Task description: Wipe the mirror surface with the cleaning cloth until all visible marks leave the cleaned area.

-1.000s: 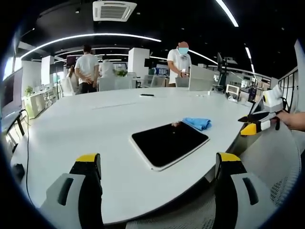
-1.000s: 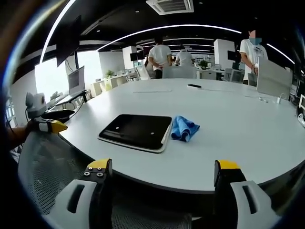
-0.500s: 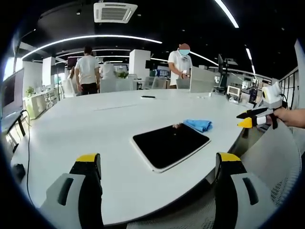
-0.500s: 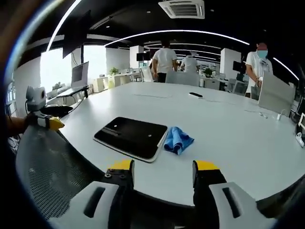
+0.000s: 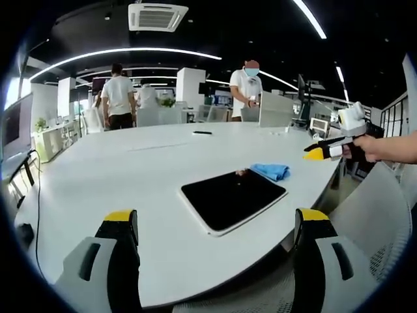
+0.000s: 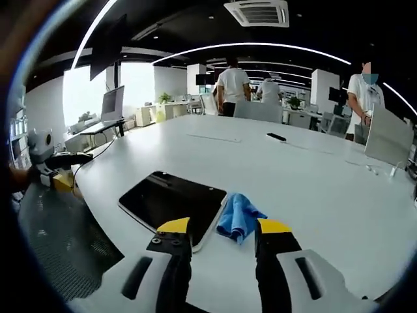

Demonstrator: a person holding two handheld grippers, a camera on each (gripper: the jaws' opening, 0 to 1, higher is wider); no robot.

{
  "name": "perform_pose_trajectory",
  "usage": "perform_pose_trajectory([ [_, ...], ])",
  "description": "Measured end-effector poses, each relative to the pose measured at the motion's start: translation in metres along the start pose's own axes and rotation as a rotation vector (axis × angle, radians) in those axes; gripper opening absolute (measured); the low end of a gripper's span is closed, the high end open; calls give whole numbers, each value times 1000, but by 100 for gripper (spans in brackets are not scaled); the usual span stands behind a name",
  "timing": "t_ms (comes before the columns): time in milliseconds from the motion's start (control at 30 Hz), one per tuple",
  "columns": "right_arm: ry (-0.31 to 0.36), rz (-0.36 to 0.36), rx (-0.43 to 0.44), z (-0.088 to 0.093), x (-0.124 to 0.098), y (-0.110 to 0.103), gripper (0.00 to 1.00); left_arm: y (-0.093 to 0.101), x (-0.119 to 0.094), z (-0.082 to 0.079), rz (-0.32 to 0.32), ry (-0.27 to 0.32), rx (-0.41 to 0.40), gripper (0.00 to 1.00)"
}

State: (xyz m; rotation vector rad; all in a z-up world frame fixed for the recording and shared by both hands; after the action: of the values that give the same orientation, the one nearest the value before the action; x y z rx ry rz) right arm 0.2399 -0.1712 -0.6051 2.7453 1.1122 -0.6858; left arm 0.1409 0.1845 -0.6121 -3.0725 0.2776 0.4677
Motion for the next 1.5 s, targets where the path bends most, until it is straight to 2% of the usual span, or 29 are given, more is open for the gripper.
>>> perform_pose_trajectory([
  [67, 10, -6, 19, -3, 9, 5, 34, 0, 0, 0, -3, 2, -3, 99],
  [300, -27, -15, 30, -4, 37, 21, 33, 1, 0, 1, 10, -7, -4, 99],
  [367, -77, -12, -14, -2, 42, 28, 32, 1, 0, 1, 8, -6, -3, 99],
  [800, -101, -49, 20, 8, 73, 43, 29, 0, -1, -2, 0, 29, -12, 99],
  [867, -107, -46, 20, 10, 77, 45, 26, 0, 0, -2, -1, 31, -14, 99],
  [933, -95, -28, 28, 9, 78, 47, 18, 0, 0, -1, 1, 25, -13, 99],
  [967, -75, -41, 46, 9, 80, 46, 15, 0, 0, 0, 1, 19, -12, 99],
  [1033, -88, -42, 45, 9, 80, 37, 12, 0, 0, 0, 0, 9, -10, 99],
  [1200, -101, -25, 31, 10, 84, 25, 13, 0, 0, 1, 3, 7, -10, 99],
  [1500, -151, -4, 57, 19, 98, 28, 14, 1, -1, 1, -4, 11, -12, 99],
])
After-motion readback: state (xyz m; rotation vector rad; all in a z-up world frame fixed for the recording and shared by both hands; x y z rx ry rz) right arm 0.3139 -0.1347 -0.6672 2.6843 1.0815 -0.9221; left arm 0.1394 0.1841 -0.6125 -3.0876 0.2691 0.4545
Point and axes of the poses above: the point that each gripper's makers call its tool centre point, and the gripper's own axes: x roughly forward along the fingers, y roughly to its right, z roughly out of its underside, the point moved 8 cm from there along -x, roughly backward along the fingers, and after that the axes turned 13 degrees about -z, right-handed, at the moved point
